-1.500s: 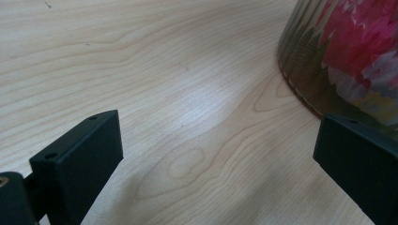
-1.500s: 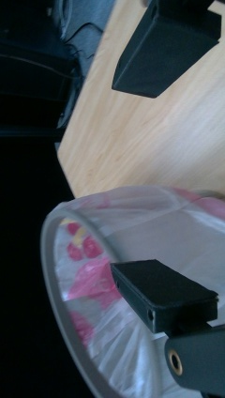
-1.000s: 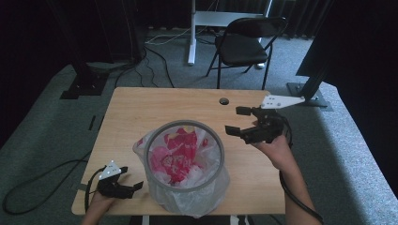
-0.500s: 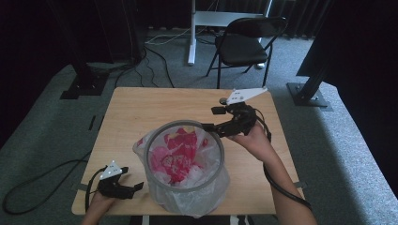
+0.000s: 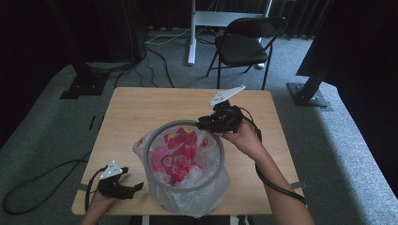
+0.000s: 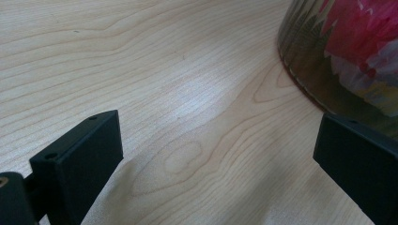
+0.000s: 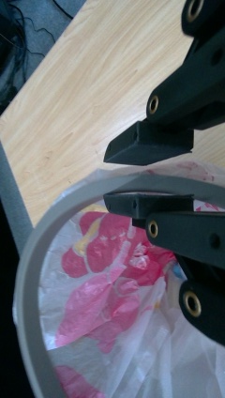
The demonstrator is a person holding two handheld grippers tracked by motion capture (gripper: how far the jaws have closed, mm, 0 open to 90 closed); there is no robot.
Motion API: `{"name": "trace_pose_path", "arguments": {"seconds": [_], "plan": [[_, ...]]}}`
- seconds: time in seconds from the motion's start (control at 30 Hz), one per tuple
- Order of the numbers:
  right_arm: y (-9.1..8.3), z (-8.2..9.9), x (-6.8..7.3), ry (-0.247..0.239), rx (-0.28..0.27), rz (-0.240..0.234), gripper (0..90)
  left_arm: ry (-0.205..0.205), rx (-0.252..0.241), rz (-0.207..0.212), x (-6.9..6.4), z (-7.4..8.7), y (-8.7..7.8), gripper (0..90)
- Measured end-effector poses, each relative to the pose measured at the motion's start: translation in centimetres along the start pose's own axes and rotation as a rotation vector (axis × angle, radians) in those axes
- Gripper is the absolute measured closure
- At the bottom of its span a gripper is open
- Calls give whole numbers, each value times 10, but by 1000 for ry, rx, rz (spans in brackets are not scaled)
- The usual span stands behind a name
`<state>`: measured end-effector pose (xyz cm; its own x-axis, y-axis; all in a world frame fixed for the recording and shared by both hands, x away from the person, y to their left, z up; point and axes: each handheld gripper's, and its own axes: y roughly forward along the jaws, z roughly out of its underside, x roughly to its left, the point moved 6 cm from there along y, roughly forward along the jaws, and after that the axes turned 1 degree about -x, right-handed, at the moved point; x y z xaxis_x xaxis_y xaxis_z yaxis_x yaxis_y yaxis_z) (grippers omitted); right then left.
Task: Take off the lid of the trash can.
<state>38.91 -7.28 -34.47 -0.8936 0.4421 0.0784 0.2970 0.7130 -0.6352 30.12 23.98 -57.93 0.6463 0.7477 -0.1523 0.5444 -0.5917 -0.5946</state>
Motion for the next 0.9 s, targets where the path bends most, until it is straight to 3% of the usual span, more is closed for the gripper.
{"name": "trace_pose_path", "arguments": {"seconds": [0.17,0.33,0.6,0.9], "plan": [[8,3,4,-30,76,14,770,-1,3,-3,0,0,0,18],[8,3,5,-35,80,19,795,3,7,-4,0,0,1,18],[-3,-8,6,-41,43,32,807,-2,8,-5,1,0,1,18],[-18,-23,10,-33,-22,5,816,2,16,-8,0,1,1,18]]}}
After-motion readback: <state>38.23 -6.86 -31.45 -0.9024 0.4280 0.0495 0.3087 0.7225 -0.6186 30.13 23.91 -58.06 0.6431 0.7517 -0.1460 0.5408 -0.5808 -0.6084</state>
